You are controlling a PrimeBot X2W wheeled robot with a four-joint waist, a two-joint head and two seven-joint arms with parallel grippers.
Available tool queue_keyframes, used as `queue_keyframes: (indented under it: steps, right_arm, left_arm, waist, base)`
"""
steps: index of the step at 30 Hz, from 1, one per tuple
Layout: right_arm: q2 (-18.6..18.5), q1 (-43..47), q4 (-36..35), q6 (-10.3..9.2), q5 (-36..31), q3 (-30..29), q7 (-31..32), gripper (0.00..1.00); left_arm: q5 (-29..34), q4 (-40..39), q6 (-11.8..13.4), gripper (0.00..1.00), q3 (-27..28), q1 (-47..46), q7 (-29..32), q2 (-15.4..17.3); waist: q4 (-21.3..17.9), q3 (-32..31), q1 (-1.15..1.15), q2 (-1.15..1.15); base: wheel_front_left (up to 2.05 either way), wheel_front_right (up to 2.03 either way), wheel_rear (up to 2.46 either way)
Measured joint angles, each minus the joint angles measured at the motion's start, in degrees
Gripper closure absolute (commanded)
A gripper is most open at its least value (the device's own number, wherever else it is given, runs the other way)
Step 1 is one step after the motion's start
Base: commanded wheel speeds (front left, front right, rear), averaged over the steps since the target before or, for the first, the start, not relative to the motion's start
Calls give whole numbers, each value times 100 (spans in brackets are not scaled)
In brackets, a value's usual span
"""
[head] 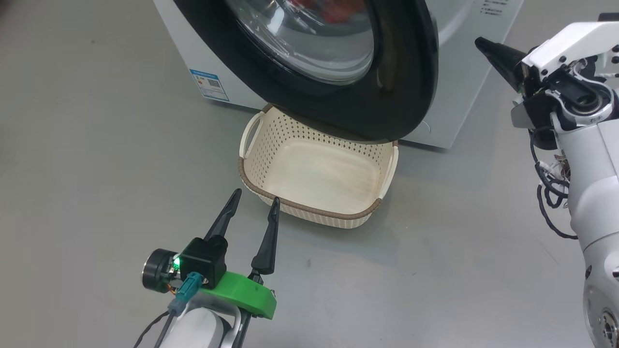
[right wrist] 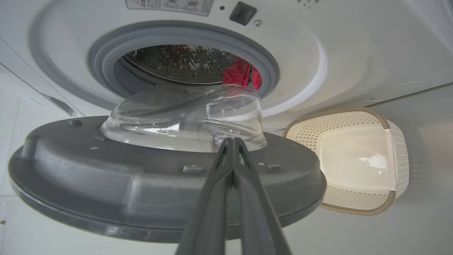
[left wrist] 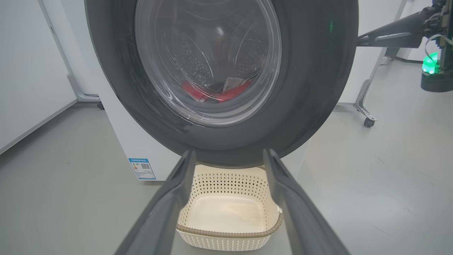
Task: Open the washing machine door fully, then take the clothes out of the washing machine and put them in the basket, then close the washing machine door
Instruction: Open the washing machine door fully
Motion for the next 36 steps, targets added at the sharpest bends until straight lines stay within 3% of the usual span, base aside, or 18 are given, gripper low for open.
queue_keyframes:
  steps: [6,9,17,28,32,33,35,36]
  right_arm:
    - [-76,381,-503,22,-619,514,-375,100]
    - [-303,660,-966,22,-1260,946,-767,100]
    - [-626,1380,-2536,21,-2218,1788,-1798,100]
    - [-1271,2880,-3132,16,-3305,1962,-3274,100]
    - [-1346,3298,-3270,-269,-3621,1944,-3676,100]
    - [-1344,3429,-3303,-345,-3640,1916,-3765,77]
    - [-1337,3686,-3394,-474,-3673,1882,-3960,54]
    - [-1333,3788,-3449,-539,-3719,1872,-4062,23]
  left_arm:
    - [32,1,0,0,81,27,0,1]
    - [35,10,0,0,101,49,0,1]
    - [92,35,0,0,172,158,0,3]
    - [134,56,0,0,271,264,0,7]
    - [142,57,0,0,332,283,0,7]
    - [144,57,0,0,344,291,0,7]
    - [151,57,0,0,370,331,0,7]
    - [152,59,0,0,388,350,0,7]
  waist:
    - [-160,-73,0,0]
    - [-252,-128,0,0]
    - [-465,-274,0,0]
    - [-662,-441,0,0]
    - [-689,-465,0,0]
    - [-695,-472,0,0]
    - [-708,-486,0,0]
    - [-716,-493,0,0]
  base:
    - [0,0,0]
    - [0,0,0]
    - [0,0,0]
    - [0,0,0]
    - [0,0,0]
    - [0,0,0]
    - [0,0,0]
    - [0,0,0]
